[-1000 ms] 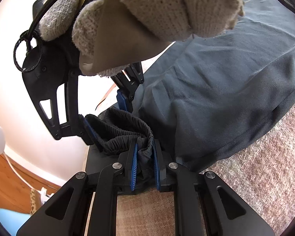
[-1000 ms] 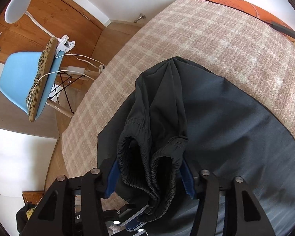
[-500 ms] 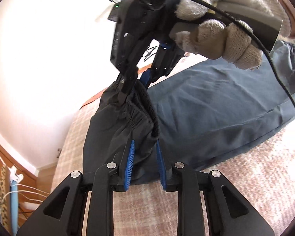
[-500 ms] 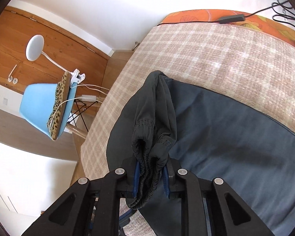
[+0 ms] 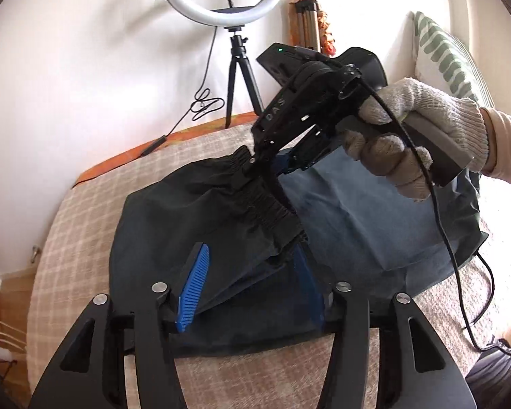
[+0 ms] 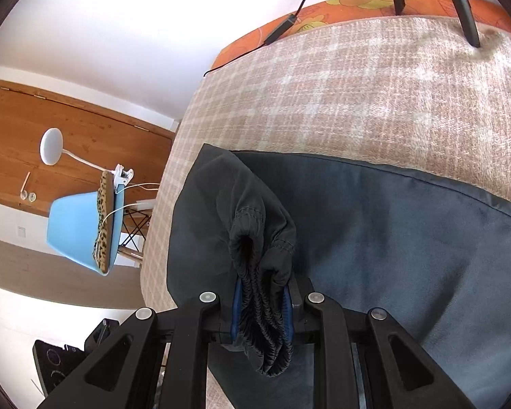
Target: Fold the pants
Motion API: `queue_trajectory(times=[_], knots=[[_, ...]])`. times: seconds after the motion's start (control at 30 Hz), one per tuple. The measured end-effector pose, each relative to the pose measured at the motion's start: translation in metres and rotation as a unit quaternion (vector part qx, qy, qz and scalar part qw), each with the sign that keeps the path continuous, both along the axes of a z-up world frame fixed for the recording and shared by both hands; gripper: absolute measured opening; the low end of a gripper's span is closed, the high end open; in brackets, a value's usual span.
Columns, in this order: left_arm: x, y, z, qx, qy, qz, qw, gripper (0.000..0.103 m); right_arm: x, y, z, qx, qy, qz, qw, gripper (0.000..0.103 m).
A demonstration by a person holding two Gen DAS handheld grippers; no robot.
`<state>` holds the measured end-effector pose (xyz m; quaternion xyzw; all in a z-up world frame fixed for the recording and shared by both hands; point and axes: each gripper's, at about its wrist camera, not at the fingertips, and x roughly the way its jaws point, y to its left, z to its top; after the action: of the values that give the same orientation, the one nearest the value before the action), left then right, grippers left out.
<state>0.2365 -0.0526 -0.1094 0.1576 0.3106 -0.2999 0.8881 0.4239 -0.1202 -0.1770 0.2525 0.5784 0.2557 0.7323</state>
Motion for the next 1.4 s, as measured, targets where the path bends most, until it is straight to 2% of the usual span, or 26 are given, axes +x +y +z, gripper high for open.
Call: queue_trajectory(times=[0.17,0.3,0.33,0.37,0.4,0.47,0.57,0.63,0.73,0.9,1.0,1.1,1.27,1.4], knots=[[0.007,-0.041,-0.012,0.057,0.008,-0.038,0.9976,0.054,0.003,-0.010,-0.011,0.010,0.006,-0.004,1.000,0.026],[0.024,-0.050,-0.031,0.080,0.022,-0.029,0.9961,0.054,0.001,-0.014,-0.013,0.007,0.002,-0.001,1.000,0.046],[0.027,-0.049,-0.036,0.083,0.025,-0.025,0.9960,0.054,0.000,-0.014,-0.012,0.011,0.002,-0.002,1.000,0.052],[0.032,-0.047,-0.039,0.076,0.032,-0.023,0.9964,0.049,-0.002,-0.016,-0.012,0.017,0.000,-0.001,1.000,0.055],[0.034,-0.043,-0.040,0.059,0.044,-0.025,0.9970,0.042,-0.004,-0.015,-0.011,0.018,-0.003,-0.001,1.000,0.059],[0.038,-0.042,-0.042,0.036,0.056,-0.026,0.9974,0.039,-0.008,-0.012,-0.011,0.016,-0.008,0.001,1.000,0.062],[0.036,-0.040,-0.040,0.027,0.058,-0.027,0.9976,0.036,-0.011,0.000,-0.011,-0.009,-0.022,0.002,1.000,0.055],[0.034,-0.037,-0.039,0.023,0.061,-0.025,0.9976,0.036,-0.012,0.009,-0.009,-0.031,-0.033,0.009,0.999,0.025],[0.028,-0.027,-0.029,0.015,0.064,-0.020,0.9976,0.036,-0.018,0.012,-0.005,-0.041,-0.040,0.008,0.998,0.018],[0.002,0.017,0.003,-0.016,0.041,0.011,0.9990,0.036,-0.032,-0.006,0.018,-0.035,-0.051,-0.004,0.998,0.016],[-0.006,0.042,0.017,-0.005,0.014,0.041,0.9990,0.036,-0.044,-0.025,0.034,-0.036,-0.050,-0.009,0.998,0.016],[-0.010,0.054,0.027,-0.004,0.009,0.062,0.9980,0.036,-0.061,-0.051,0.049,-0.053,-0.049,-0.014,0.997,0.016],[-0.009,0.042,0.035,0.000,-0.001,0.065,0.9979,0.036,-0.094,-0.104,0.071,-0.097,-0.047,-0.039,0.993,0.016],[-0.012,0.020,0.028,-0.001,-0.002,0.047,0.9989,0.036,-0.123,-0.150,0.082,-0.115,-0.045,-0.070,0.990,0.016]])
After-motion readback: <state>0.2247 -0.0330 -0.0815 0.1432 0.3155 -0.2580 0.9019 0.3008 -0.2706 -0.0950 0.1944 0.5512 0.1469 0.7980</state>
